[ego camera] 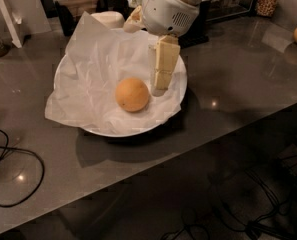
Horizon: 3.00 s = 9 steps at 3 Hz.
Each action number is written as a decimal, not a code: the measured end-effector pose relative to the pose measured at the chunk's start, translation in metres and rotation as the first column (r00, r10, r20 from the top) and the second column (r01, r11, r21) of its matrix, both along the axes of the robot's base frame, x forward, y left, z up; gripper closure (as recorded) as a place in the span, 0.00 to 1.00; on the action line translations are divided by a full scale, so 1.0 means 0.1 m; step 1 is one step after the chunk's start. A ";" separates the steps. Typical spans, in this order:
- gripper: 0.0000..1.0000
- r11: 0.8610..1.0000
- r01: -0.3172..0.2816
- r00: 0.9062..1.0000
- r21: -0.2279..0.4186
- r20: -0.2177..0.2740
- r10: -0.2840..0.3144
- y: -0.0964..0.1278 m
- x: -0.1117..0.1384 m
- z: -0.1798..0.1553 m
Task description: Pick orange from white bowl
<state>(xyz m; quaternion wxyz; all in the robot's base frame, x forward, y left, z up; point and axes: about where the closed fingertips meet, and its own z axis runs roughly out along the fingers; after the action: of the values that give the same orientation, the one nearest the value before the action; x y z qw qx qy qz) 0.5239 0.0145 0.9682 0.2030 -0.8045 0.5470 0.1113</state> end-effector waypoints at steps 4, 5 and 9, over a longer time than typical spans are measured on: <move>0.00 0.998 -0.020 0.987 -0.051 -0.163 0.011 0.29 0.05 -0.88; 0.19 0.998 -0.020 0.987 -0.051 -0.163 0.011 0.29 0.05 -0.88; 0.41 0.999 -0.019 0.987 -0.051 -0.162 0.011 0.29 0.05 -0.89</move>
Offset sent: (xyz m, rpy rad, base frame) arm 0.0127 0.0299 -0.0834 -0.0477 0.1906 0.0112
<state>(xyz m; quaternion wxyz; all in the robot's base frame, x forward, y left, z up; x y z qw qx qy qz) 0.5293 0.0438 0.8797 0.1358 -0.8019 0.5584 0.1634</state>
